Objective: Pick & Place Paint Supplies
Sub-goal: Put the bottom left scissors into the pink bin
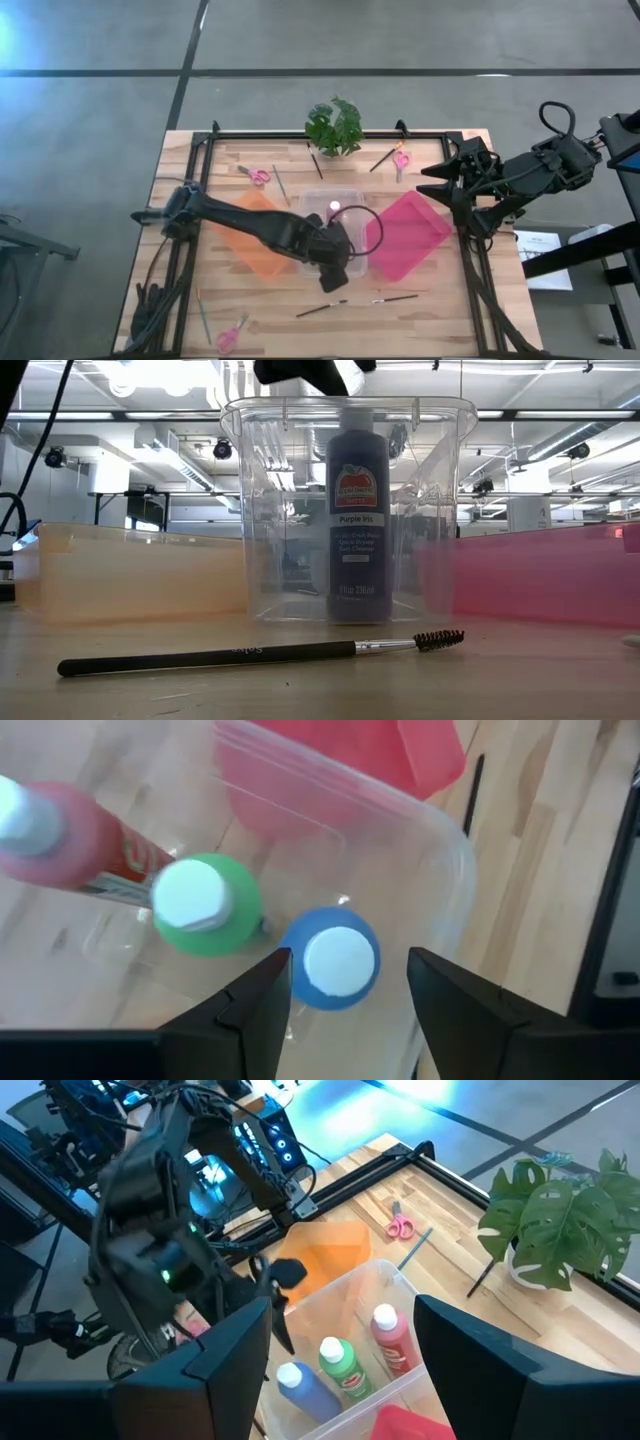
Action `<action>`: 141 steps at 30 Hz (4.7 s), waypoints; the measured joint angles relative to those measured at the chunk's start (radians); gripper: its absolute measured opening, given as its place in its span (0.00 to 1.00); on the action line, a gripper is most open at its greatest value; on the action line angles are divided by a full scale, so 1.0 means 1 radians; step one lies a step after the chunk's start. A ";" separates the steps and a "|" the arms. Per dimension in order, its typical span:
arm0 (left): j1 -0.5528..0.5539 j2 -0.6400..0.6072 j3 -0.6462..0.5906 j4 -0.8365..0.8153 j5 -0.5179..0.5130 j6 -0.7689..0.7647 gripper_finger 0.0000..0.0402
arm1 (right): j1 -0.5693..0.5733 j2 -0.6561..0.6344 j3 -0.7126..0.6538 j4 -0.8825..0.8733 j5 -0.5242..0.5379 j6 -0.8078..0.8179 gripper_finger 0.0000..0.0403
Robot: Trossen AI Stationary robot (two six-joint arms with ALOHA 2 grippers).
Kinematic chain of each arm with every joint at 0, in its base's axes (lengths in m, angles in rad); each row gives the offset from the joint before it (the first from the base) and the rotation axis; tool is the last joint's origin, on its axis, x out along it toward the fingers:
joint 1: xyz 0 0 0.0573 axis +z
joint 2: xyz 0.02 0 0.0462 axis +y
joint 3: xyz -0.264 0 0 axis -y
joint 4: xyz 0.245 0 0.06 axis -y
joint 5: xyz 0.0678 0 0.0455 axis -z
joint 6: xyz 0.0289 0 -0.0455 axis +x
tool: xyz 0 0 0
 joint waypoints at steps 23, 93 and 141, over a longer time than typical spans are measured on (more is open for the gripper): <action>-0.032 -0.332 -0.001 -0.222 0.183 0.231 0.52 | 0.000 -0.001 0.000 -0.027 0.030 0.018 0.60; -0.484 -0.262 -1.047 0.623 0.494 -1.106 0.26 | 0.000 0.029 -0.002 -0.017 0.147 0.252 0.60; -0.519 -0.191 -1.016 0.520 0.457 -1.014 0.04 | 0.000 0.015 -0.052 -0.021 0.132 0.270 0.60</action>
